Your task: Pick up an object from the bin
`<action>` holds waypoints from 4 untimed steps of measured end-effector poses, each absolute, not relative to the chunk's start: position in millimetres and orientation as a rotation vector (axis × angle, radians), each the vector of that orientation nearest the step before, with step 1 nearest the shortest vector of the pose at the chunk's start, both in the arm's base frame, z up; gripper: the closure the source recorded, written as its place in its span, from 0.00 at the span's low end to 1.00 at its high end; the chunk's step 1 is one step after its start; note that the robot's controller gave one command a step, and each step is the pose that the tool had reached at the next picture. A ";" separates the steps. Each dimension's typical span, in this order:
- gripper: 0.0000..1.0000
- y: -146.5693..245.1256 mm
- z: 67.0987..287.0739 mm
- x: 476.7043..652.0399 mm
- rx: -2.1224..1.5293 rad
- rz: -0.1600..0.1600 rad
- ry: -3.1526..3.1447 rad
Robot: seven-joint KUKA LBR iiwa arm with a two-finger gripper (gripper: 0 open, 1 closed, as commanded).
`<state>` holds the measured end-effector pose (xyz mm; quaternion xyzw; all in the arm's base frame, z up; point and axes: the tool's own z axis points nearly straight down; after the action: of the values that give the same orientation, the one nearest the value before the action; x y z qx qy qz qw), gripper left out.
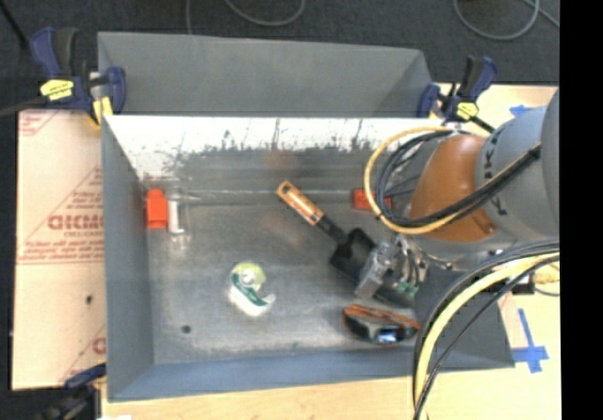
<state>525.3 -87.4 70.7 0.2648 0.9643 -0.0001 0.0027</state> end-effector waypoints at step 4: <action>1.00 -87.6 114.9 525.1 0.823 0.001 3.024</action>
Offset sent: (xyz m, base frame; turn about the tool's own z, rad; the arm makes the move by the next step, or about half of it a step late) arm -0.0001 -0.0002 0.0592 0.0000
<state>525.1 -87.6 114.9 0.2627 0.9649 0.0003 0.0040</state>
